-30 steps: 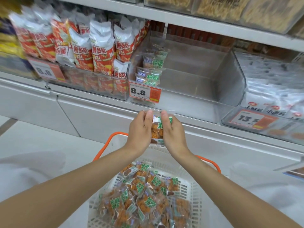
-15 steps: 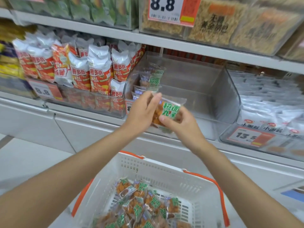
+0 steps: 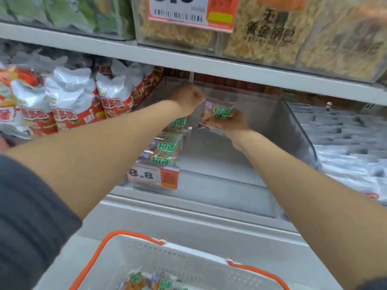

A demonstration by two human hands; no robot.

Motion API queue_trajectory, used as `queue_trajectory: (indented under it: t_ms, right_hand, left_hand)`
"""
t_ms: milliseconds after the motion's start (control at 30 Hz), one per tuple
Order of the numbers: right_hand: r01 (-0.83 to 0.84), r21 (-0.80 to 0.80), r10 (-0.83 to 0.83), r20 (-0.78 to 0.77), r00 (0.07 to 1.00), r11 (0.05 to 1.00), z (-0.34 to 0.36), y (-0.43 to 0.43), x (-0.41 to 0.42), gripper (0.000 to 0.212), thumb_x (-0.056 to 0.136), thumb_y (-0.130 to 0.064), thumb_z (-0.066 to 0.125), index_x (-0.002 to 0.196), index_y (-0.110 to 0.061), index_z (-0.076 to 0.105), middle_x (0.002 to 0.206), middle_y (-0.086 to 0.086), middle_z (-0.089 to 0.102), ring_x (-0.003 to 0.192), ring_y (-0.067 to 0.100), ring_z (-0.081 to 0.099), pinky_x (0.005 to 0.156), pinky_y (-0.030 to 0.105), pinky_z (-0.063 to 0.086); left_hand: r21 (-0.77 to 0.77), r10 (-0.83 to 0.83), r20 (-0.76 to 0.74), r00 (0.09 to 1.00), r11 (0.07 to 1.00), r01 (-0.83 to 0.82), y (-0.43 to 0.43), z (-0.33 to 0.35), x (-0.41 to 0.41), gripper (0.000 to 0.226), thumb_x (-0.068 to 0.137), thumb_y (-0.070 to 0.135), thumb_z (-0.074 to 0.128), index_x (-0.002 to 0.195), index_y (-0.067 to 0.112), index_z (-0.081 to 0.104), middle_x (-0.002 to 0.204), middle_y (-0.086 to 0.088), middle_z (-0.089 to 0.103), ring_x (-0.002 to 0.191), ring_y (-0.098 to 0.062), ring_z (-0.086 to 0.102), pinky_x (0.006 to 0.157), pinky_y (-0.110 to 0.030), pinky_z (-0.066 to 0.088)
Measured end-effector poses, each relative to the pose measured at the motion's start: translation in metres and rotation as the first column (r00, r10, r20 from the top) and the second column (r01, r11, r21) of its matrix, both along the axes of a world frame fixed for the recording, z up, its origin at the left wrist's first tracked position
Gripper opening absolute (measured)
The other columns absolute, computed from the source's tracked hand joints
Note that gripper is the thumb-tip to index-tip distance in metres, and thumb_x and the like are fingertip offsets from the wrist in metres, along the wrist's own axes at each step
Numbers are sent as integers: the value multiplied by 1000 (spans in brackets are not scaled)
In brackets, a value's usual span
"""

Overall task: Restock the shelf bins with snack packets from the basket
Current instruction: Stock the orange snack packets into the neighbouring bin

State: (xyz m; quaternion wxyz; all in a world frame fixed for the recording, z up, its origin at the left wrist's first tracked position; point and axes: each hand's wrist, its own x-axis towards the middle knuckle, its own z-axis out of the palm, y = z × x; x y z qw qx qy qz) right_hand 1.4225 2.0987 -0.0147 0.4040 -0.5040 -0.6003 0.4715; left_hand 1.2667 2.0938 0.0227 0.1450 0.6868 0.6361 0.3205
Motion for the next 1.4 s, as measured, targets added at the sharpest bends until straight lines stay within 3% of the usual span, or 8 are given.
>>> queue_trajectory:
  t_ms: [100, 200, 500, 800, 967, 1067, 1200, 1400]
  right_hand:
    - [29, 36, -31, 75, 997, 999, -17, 28, -11, 34, 78, -3, 78, 108, -8, 63, 98, 8, 68, 72, 7, 60, 53, 6, 45]
    - [-16, 12, 14, 145, 989, 1000, -33, 49, -20, 43, 81, -8, 77, 120, 0, 61, 103, 9, 67, 78, 7, 62, 66, 15, 48]
    - [117, 97, -141, 297, 944, 988, -61, 74, -37, 56, 67, -40, 86, 109, -10, 65, 97, 2, 71, 91, 18, 66, 74, 26, 49]
    - [137, 110, -169, 376, 911, 984, -63, 71, -33, 39, 77, -30, 76, 108, -11, 64, 102, 5, 70, 98, 24, 64, 74, 25, 48]
    - [142, 21, -138, 409, 902, 990, -56, 62, -26, 44, 81, -19, 73, 119, -8, 53, 115, 11, 62, 108, 28, 58, 92, 35, 50]
    - [196, -10, -171, 445, 879, 981, -44, 53, -21, 42, 86, -18, 68, 122, -3, 52, 108, 11, 60, 99, 29, 57, 79, 33, 47]
    - [166, -341, -106, 187, 977, 925, -21, 25, -21, 9, 96, -8, 54, 97, -3, 61, 79, 10, 57, 69, 21, 56, 83, 37, 54]
    - [-185, -629, 117, -148, 982, 755, -27, -15, -49, 21, 101, -8, 46, 86, -2, 58, 89, 13, 61, 99, 25, 59, 94, 37, 51]
  left_hand:
    - [-10, 16, -127, 992, 1000, -18, 28, -15, -12, 30, 102, 21, 43, 90, 7, 67, 89, -6, 64, 81, -21, 59, 71, -31, 40]
    - [4, 43, -183, 982, 999, -43, 48, -33, -25, 36, 100, 14, 44, 64, 11, 51, 65, -5, 49, 63, -20, 46, 60, -31, 33]
    - [205, 128, -232, 964, 975, -81, 52, -58, -34, 30, 96, 31, 56, 118, 14, 64, 120, -11, 61, 116, -31, 50, 94, -41, 45]
    - [226, 72, -228, 971, 974, -19, 42, -53, -31, 23, 96, 18, 47, 76, 14, 56, 90, -16, 68, 86, -31, 61, 73, -38, 47]
    - [170, 70, -224, 972, 985, -31, 38, -50, -32, 16, 96, 20, 38, 83, 26, 44, 82, 0, 50, 77, -18, 45, 69, -32, 35]
    - [168, 139, -234, 962, 981, -100, 32, -45, -39, 18, 99, 17, 36, 84, 24, 44, 84, -1, 47, 78, -20, 48, 68, -35, 38]
    - [96, 154, -158, 975, 985, -140, 18, -32, -41, 29, 102, 8, 35, 108, 18, 61, 109, -4, 58, 100, -21, 55, 84, -35, 45]
    - [55, 195, -103, 975, 980, -190, -10, -11, -38, 43, 99, -5, 34, 132, 13, 56, 141, -7, 50, 125, -24, 49, 93, -23, 40]
